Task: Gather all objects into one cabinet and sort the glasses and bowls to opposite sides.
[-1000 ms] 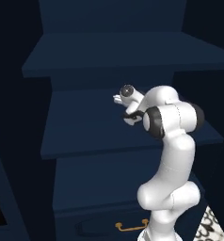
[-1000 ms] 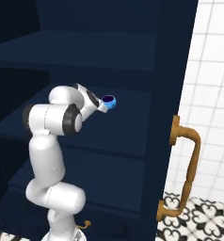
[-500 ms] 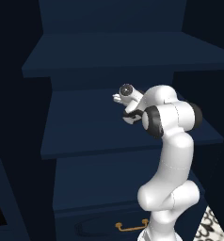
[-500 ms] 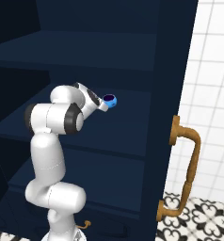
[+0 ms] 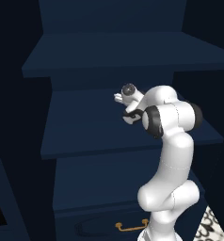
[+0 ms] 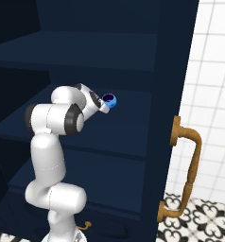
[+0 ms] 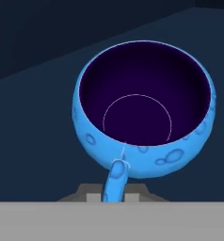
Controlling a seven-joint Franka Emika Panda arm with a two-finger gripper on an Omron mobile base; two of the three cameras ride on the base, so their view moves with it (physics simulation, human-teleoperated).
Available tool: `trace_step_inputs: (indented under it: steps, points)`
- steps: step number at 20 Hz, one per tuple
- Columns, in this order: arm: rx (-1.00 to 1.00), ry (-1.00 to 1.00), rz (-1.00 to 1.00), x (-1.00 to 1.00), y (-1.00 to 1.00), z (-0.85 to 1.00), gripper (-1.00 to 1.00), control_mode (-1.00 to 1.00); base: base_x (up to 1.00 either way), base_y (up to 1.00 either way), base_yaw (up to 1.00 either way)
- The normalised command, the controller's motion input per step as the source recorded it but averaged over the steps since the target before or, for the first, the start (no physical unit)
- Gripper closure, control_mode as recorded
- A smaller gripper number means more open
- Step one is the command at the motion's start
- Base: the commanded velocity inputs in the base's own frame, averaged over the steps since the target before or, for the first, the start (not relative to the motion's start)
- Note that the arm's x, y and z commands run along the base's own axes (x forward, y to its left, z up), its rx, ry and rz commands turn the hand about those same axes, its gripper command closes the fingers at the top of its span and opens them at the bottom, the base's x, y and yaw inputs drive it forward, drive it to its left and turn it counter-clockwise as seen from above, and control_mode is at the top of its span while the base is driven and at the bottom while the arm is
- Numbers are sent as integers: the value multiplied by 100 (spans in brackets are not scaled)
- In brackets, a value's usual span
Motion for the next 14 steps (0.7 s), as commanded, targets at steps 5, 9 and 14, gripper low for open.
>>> trace_step_inputs:
  steps: [5,9,14]
  points:
    - [10,0,0,-16,-5,9,100,-100,0,0,0]
    - [6,-2,0,-48,-2,13,100,-100,0,0,0]
    - [-1,-2,3,-69,0,-1,100,-100,0,0,0]
